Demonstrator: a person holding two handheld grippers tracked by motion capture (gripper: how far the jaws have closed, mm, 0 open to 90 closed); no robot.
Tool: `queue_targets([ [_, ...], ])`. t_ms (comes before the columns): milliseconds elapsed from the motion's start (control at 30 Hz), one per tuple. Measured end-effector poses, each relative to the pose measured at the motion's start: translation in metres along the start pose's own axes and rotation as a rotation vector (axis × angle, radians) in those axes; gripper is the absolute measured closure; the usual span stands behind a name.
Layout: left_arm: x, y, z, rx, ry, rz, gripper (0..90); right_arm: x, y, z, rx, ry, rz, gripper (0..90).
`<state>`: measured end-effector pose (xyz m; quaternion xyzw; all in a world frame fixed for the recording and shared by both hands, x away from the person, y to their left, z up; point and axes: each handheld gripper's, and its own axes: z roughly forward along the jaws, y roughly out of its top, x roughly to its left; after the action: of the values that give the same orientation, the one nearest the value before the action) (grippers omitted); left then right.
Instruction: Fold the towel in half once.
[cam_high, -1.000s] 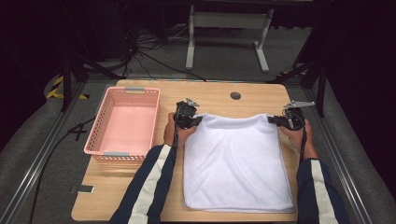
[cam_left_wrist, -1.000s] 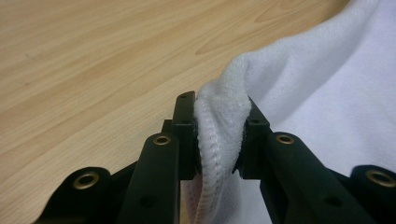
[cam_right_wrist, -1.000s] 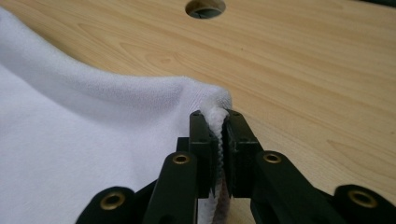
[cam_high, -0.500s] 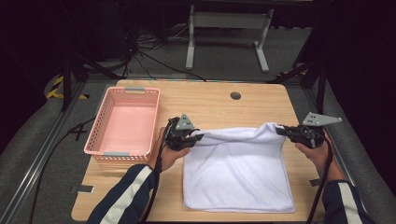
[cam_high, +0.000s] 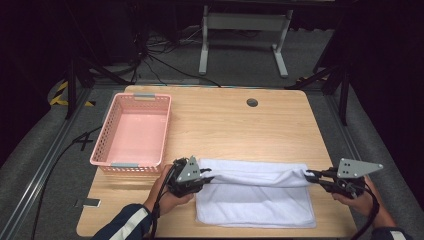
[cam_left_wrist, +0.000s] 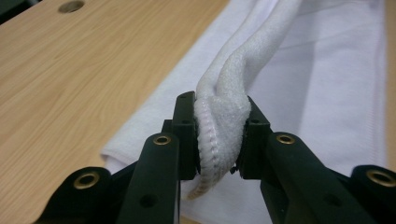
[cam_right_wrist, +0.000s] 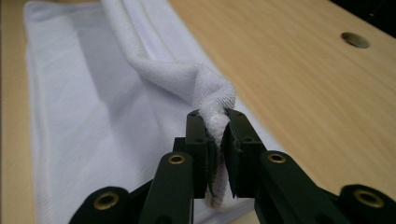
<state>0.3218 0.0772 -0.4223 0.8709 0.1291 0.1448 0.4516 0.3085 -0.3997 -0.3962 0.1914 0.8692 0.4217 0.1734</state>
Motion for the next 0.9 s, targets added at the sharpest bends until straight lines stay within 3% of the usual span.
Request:
queue_targets([
  [33, -0.008, -0.006, 0.000, -0.004, -0.025, -0.003, 74.1, 0.007, -0.007, -0.003, 0.009, 0.041, -0.015, 80.8],
  [100, -0.011, -0.009, -0.001, 0.001, -0.043, -0.011, 74.1, 0.009, -0.010, -0.004, 0.018, 0.049, -0.019, 81.0],
  [133, -0.013, -0.010, -0.001, 0.014, -0.040, -0.007, 74.2, 0.015, -0.016, -0.007, 0.032, 0.082, -0.022, 80.9],
  [200, -0.015, -0.015, -0.003, 0.027, -0.060, -0.023, 74.1, 0.018, -0.018, -0.008, 0.040, 0.099, -0.031, 80.6],
  [267, -0.016, -0.019, -0.004, 0.051, -0.044, -0.014, 74.1, 0.024, -0.025, -0.010, 0.067, 0.120, -0.033, 80.4],
  [367, -0.017, -0.026, -0.006, 0.075, -0.084, -0.025, 74.1, 0.033, -0.035, -0.009, 0.115, 0.154, -0.046, 81.9],
  [400, -0.020, -0.028, -0.005, 0.111, -0.111, -0.006, 74.0, 0.036, -0.038, -0.009, 0.121, 0.158, -0.040, 82.2],
  [500, -0.024, -0.033, 0.003, 0.201, -0.128, 0.018, 73.0, 0.041, -0.049, -0.007, 0.144, 0.151, -0.023, 83.6],
  [533, -0.025, -0.035, 0.006, 0.245, -0.113, 0.039, 72.6, 0.041, -0.051, -0.005, 0.150, 0.151, -0.022, 83.9],
  [600, -0.023, -0.037, 0.009, 0.242, -0.107, 0.010, 73.1, 0.042, -0.053, 0.002, 0.190, 0.139, -0.025, 84.9],
  [633, -0.022, -0.036, 0.011, 0.241, -0.087, 0.019, 73.2, 0.042, -0.055, 0.006, 0.197, 0.139, -0.024, 85.4],
  [667, -0.021, -0.035, 0.012, 0.253, -0.062, 0.025, 73.2, 0.041, -0.055, 0.009, 0.191, 0.140, -0.024, 85.6],
  [767, -0.015, -0.035, 0.015, 0.251, -0.050, 0.008, 73.4, 0.035, -0.055, 0.014, 0.174, 0.132, -0.005, 86.0],
  [900, 0.005, -0.030, 0.026, 0.257, 0.013, -0.019, 73.8, 0.026, -0.051, 0.022, 0.169, 0.072, 0.000, 86.3],
])
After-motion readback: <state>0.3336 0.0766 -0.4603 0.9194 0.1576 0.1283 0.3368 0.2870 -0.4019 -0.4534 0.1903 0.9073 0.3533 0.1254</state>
